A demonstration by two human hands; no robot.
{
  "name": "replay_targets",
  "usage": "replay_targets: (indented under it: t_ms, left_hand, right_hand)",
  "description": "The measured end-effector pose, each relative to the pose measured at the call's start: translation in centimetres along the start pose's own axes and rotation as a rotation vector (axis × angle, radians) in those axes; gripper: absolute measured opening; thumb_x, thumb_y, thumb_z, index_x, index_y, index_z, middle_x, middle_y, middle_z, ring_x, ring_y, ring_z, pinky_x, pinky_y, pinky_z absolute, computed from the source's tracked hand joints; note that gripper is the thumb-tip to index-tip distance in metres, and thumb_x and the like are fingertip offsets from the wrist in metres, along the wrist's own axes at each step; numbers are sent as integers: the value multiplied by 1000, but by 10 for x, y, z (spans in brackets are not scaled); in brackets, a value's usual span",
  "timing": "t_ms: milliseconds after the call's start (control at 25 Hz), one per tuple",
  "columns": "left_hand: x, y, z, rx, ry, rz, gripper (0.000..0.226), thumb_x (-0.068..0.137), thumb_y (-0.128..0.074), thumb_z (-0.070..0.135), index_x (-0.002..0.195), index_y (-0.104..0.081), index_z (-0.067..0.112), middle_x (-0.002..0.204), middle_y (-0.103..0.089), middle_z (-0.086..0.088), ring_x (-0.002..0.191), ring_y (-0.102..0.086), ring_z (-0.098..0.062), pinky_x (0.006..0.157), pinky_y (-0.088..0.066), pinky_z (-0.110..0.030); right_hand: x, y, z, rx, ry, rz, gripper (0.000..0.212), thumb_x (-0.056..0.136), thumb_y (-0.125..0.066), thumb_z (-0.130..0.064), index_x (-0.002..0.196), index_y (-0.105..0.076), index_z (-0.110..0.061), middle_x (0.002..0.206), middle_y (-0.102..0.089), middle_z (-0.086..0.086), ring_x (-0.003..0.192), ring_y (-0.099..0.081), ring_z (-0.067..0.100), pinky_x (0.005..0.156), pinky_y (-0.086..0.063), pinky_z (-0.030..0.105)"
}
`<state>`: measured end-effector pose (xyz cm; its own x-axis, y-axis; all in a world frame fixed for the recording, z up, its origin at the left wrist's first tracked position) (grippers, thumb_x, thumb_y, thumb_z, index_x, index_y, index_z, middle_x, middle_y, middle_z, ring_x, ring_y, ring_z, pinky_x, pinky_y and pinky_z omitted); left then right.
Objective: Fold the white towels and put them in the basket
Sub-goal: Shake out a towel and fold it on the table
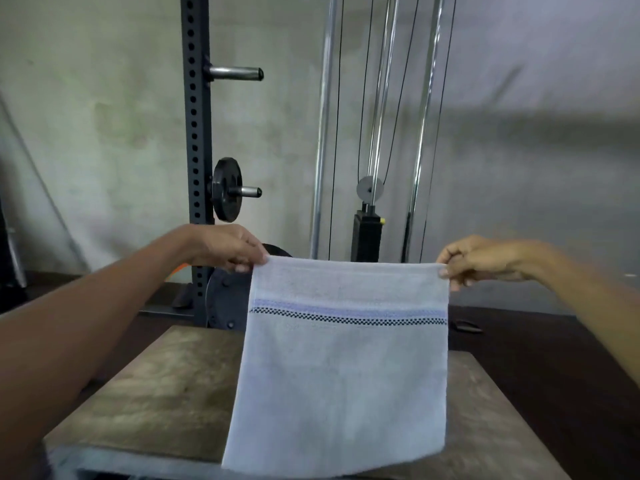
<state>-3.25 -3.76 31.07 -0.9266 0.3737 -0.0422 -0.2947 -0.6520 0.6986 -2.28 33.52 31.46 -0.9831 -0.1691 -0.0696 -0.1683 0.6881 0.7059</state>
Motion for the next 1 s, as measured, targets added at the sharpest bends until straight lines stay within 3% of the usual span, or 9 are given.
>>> replay_targets:
  t_ms: [80, 200, 280, 360, 480, 600, 760, 920, 1000]
  left_hand:
    - [16, -7, -13, -8, 15, 124, 11, 92, -59, 14, 92, -69, 7, 70, -69, -6, 55, -61, -7, 53, -46, -18]
    - [38, 2, -21, -18, -113, 538, 5, 90, -62, 12, 87, -66, 11, 87, -74, -12, 64, -70, -8, 63, -57, -23]
    - [40, 12, -18, 125, -169, 754, 6, 88, -63, 18, 86, -69, 18, 91, -73, -1, 79, -68, -12, 77, -56, -32]
    - [37, 10, -17, 120, -222, 806, 8, 89, -62, 18, 92, -69, 16, 90, -68, 6, 83, -62, -11, 78, -51, -26]
    - [36, -20, -43, 145, -228, 718, 7, 87, -64, 17, 93, -68, 16, 83, -65, 9, 76, -59, -6, 62, -41, -10]
    - [29, -81, -105, 204, -178, 565, 8, 85, -68, 15, 87, -67, 22, 85, -69, 5, 79, -63, -8, 68, -48, -19]
    - [6, -181, -192, 204, -55, 275, 9, 82, -70, 13, 87, -72, 20, 81, -68, 11, 73, -61, 9, 74, -49, -23]
    - [-9, -232, -232, 175, 28, 78, 21, 84, -70, 13, 75, -65, 32, 66, -68, 19, 67, -64, 4, 66, -48, -16]
    - [-4, -231, -235, 133, 42, 73, 19, 86, -67, 12, 79, -65, 29, 71, -71, 10, 64, -67, -1, 62, -49, -15]
  right_hand:
    - [16, -10, 15, 99, -8, 91, 8, 88, -58, 4, 94, -57, -1, 80, -70, 17, 65, -69, 13, 58, -56, 18]
    - [38, -5, 21, 181, 91, 390, 11, 86, -61, 6, 84, -58, -5, 99, -67, 24, 82, -69, 25, 71, -60, 27]
    - [42, 4, 19, 158, 145, 551, 18, 84, -65, 2, 76, -59, -13, 95, -67, 18, 91, -67, 31, 83, -57, 39]
    - [40, 5, 20, 128, 179, 616, 19, 83, -68, -4, 74, -60, -19, 87, -67, 8, 91, -67, 31, 86, -55, 46]
    - [35, -22, 45, 21, 135, 556, 12, 82, -71, -12, 78, -64, -21, 86, -68, 4, 85, -66, 26, 80, -53, 41]
    - [25, -84, 99, -45, 39, 387, 11, 82, -71, -12, 78, -66, -19, 84, -69, 2, 82, -66, 21, 73, -50, 32]
    - [-2, -184, 184, -96, -76, 198, 24, 79, -71, -4, 67, -63, -23, 75, -68, -1, 74, -62, 17, 61, -42, 14]
    - [-17, -239, 237, -77, -151, 68, 24, 78, -73, -3, 68, -63, -23, 71, -68, -1, 70, -63, 17, 67, -45, 23]
    - [-7, -239, 240, -53, -136, 77, 20, 80, -70, -3, 72, -63, -20, 72, -68, 2, 72, -65, 21, 69, -48, 29]
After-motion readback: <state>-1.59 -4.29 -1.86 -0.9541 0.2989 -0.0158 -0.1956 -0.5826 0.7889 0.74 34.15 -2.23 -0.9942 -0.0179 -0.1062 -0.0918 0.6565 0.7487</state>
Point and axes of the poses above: each hand's wrist, its own x-axis towards the middle knuckle, its own y-axis out of the back of the hand, z = x × y, the point moved 8 cm from there along x, towards the middle knuckle
